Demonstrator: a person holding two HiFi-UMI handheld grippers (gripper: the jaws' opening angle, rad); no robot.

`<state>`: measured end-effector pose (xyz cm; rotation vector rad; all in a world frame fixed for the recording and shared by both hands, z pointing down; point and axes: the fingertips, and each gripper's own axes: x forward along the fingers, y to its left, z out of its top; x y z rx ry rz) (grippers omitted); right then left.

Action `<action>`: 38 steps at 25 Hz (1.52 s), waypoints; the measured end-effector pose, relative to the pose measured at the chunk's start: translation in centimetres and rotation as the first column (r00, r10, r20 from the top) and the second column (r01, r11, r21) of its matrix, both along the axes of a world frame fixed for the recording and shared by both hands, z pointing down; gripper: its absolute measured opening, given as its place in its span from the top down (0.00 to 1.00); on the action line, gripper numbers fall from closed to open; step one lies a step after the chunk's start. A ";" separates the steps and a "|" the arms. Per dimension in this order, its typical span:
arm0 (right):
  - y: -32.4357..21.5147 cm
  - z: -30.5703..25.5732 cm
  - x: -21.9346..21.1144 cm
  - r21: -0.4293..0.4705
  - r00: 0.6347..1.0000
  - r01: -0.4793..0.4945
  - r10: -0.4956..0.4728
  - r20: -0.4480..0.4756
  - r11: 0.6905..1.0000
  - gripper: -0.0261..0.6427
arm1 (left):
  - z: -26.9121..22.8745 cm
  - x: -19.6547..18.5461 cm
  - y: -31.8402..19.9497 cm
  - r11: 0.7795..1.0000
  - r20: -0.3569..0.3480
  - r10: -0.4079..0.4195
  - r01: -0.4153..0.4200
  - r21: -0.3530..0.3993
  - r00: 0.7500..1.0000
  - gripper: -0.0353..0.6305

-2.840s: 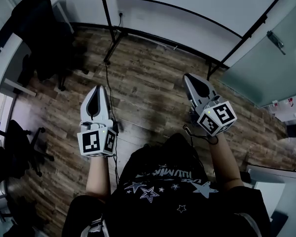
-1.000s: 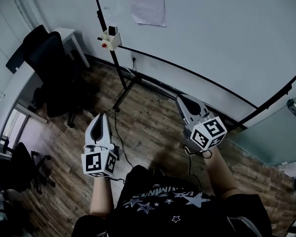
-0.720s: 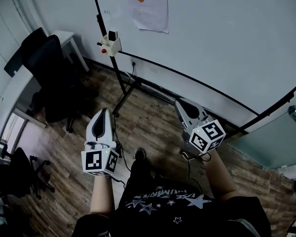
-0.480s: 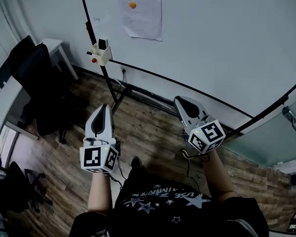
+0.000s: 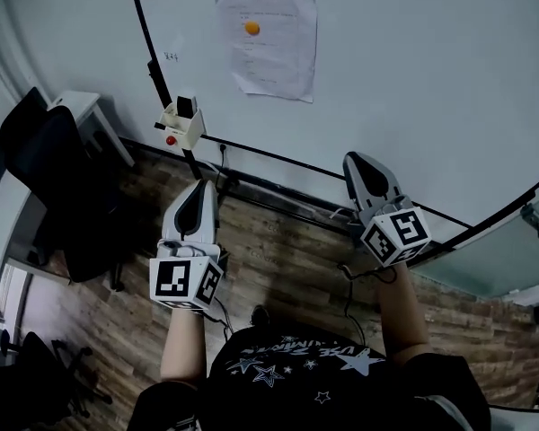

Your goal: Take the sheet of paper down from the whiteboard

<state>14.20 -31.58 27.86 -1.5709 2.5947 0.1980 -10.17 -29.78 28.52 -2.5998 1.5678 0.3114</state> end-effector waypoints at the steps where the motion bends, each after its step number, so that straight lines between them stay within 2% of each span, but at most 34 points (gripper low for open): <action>1: -0.7 -0.4 -0.2 0.004 1.000 -0.011 0.011 -0.001 1.000 0.94 | -0.3 -0.1 -0.9 1.000 0.000 0.018 -0.018 0.001 1.000 0.93; 5: -3.4 -1.3 -1.5 0.012 0.998 -0.054 0.054 -0.024 0.998 0.94 | -1.2 -0.3 -4.5 0.997 -0.002 0.075 -0.075 0.002 0.997 0.93; 13: -6.9 -2.8 -4.5 0.028 0.986 -0.141 0.143 -0.089 0.990 0.94 | -2.2 1.2 -9.9 0.978 0.080 0.208 -0.210 0.010 0.975 0.93; 21: -9.5 -6.0 -4.8 0.052 0.973 -0.195 0.200 -0.119 0.979 0.93 | -4.7 2.3 -13.5 0.970 0.069 0.235 -0.239 0.055 0.970 0.93; 24: -10.6 -7.7 -4.9 0.087 0.967 -0.205 0.216 -0.134 0.975 0.93 | -5.6 2.9 -15.1 0.966 0.069 0.248 -0.252 0.060 0.966 0.84; 30: -13.8 -11.9 -5.2 0.169 0.961 -0.211 0.236 -0.146 0.963 0.87 | -7.7 4.3 -18.7 0.961 0.121 0.244 -0.257 0.103 0.962 0.75; 33: -15.0 -14.6 -5.2 0.229 0.951 -0.229 0.267 -0.155 0.946 0.85 | -9.0 5.1 -20.5 0.958 0.147 0.234 -0.254 0.134 0.961 0.70; 38: -16.3 -18.7 -5.0 0.312 0.932 -0.253 0.317 -0.177 0.916 0.83 | -10.5 6.9 -23.6 0.957 0.204 0.199 -0.235 0.168 0.958 0.68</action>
